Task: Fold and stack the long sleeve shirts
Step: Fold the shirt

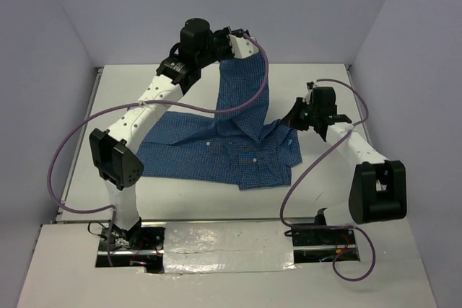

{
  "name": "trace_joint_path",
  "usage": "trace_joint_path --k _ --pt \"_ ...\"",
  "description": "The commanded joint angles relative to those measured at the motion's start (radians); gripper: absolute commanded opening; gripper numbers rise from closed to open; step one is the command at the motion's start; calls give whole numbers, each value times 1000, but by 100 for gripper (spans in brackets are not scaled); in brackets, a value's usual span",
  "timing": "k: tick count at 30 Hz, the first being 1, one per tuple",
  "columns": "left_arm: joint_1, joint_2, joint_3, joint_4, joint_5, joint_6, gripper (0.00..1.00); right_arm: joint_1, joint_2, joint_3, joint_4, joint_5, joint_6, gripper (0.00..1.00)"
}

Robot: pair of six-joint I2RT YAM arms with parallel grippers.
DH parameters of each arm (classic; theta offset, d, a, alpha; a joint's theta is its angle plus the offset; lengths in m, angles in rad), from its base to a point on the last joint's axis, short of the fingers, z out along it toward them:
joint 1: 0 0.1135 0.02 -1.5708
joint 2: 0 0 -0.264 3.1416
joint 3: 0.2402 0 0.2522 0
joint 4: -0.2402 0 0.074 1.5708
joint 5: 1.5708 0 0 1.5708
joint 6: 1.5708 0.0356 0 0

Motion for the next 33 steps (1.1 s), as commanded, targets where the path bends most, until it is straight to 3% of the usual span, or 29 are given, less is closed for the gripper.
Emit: trace_joint_path --k 1,7,14,20,24,33 --pt "10 -1 36 214 -26 60 0 1 74 10 78 -6 45 0" --pt "16 -48 -56 305 -32 96 0 2 206 27 165 -32 116 0" --pt "31 -24 -75 481 -158 77 0 25 358 97 267 -43 195 0" --pt "23 -12 -55 630 -92 22 0 50 471 180 321 -50 306 0" --pt "19 -7 -58 632 -21 -4 0 50 536 231 354 -35 395 0" --pt "22 -77 -128 469 46 -64 0 34 606 295 303 115 496 0"
